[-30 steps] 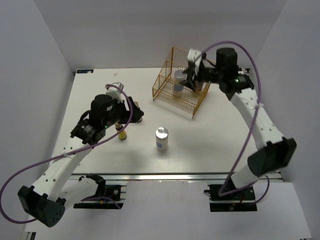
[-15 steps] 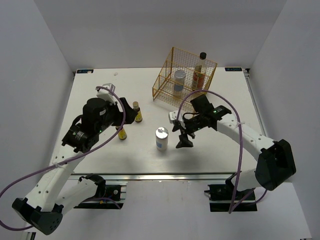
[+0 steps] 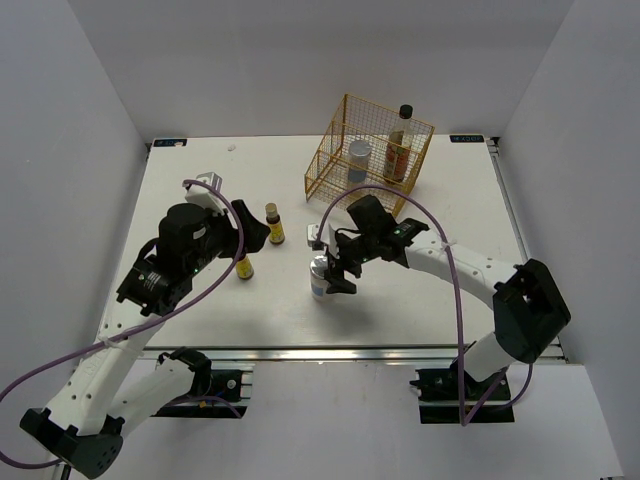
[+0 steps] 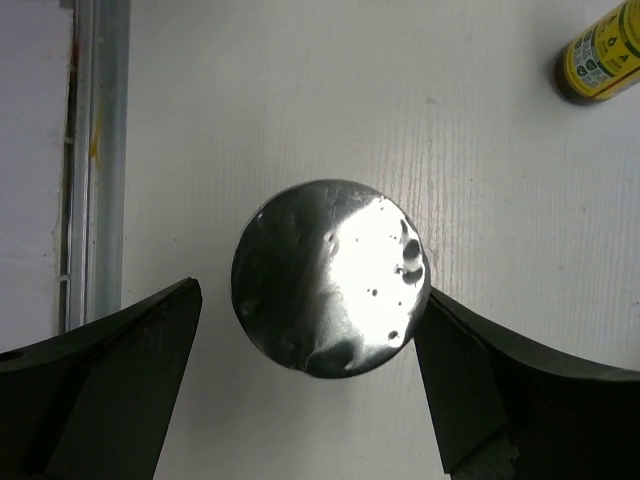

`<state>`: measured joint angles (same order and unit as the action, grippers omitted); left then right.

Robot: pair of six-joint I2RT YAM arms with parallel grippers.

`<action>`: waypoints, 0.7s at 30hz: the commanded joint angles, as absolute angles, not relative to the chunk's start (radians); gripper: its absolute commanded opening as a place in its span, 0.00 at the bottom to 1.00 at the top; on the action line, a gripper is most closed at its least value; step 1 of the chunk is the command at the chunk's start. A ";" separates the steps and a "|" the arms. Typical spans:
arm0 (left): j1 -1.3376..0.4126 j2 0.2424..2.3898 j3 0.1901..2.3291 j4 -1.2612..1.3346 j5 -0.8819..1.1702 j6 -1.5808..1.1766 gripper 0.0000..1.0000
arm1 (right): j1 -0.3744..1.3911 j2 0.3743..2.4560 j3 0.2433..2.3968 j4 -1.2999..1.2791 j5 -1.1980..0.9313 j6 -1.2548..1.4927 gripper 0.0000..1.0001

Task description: Organize the condiment bottles

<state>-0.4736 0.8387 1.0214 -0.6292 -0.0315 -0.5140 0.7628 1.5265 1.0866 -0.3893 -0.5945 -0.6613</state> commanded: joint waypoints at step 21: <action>-0.477 0.838 1.008 -0.611 -0.052 -0.515 0.87 | 0.804 1.519 1.120 -0.259 -0.517 -0.485 0.43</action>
<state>-0.4736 0.8398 1.0199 -0.6262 -0.0429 -0.5167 0.8005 1.5314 1.0996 -0.2768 -0.5190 -0.4961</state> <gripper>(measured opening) 0.875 0.669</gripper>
